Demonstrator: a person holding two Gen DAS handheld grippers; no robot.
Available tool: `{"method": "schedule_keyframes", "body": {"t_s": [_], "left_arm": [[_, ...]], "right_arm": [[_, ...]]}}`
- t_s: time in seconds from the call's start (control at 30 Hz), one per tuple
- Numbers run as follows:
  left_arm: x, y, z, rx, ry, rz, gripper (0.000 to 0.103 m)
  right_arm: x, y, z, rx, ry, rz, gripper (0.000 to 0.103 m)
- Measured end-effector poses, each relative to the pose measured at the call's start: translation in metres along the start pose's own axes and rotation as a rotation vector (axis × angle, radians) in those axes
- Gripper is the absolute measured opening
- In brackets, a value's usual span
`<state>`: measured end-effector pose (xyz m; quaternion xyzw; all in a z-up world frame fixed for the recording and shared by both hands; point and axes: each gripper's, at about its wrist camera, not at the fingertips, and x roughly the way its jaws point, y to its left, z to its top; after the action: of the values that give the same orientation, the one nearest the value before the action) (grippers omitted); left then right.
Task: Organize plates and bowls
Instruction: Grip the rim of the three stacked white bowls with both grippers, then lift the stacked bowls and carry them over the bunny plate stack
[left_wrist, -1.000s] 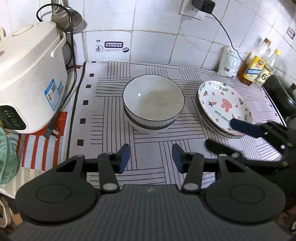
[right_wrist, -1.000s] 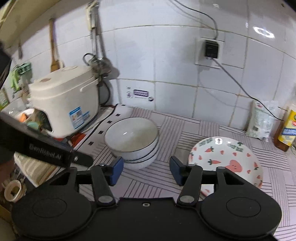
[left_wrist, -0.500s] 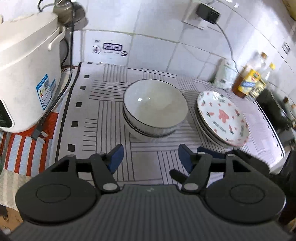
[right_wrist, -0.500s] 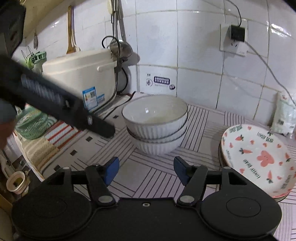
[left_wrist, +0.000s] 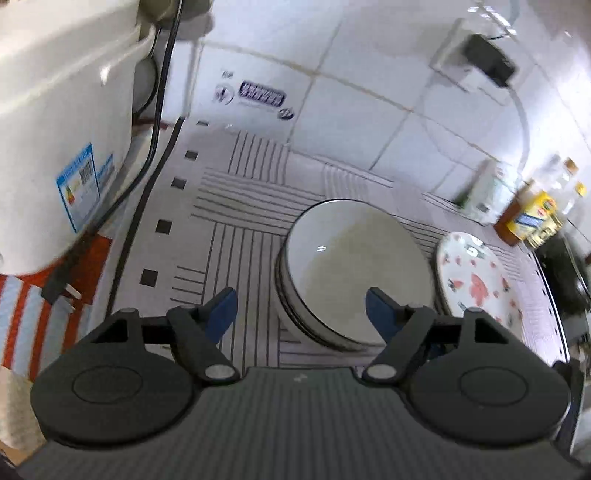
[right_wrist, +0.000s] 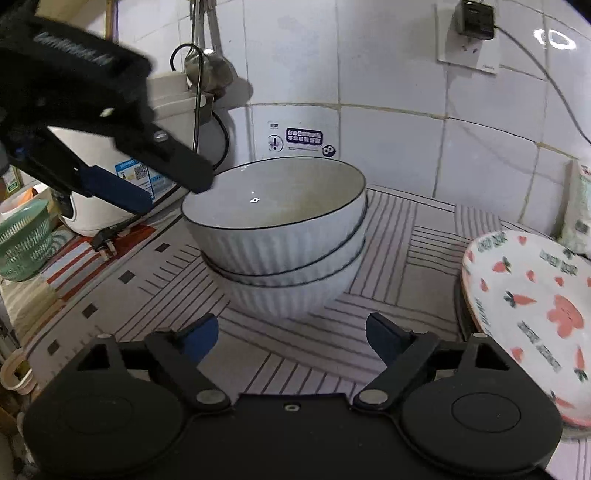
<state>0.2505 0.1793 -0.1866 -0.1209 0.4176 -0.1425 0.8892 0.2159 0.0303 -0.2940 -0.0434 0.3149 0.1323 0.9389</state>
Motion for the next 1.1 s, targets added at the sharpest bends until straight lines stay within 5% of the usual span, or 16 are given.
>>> {"method": "schedule_keyframes", "body": {"t_s": [0.47,0.73,0.9,1.1], "left_arm": [[0.06,0.018,0.002,-0.064,0.078,-0.074,0.074],[0.065,0.007,0.0,0.008,0.041,-0.082,0.073],[0.068,0.009,0.0,-0.023,0.05,-0.144,0.063],[0.068,0.008,-0.003,-0.032,0.037,-0.144,0.063]], "right_arm": [[0.05,-0.003,0.014,-0.041,0.038,0.047,0.091],[0.054,-0.006,0.018,-0.086,0.054,0.085,0.095],[0.055,-0.009,0.022,-0.092,0.058,0.099,0.096],[0.055,-0.011,0.021,-0.109,0.053,0.127,0.097]]}}
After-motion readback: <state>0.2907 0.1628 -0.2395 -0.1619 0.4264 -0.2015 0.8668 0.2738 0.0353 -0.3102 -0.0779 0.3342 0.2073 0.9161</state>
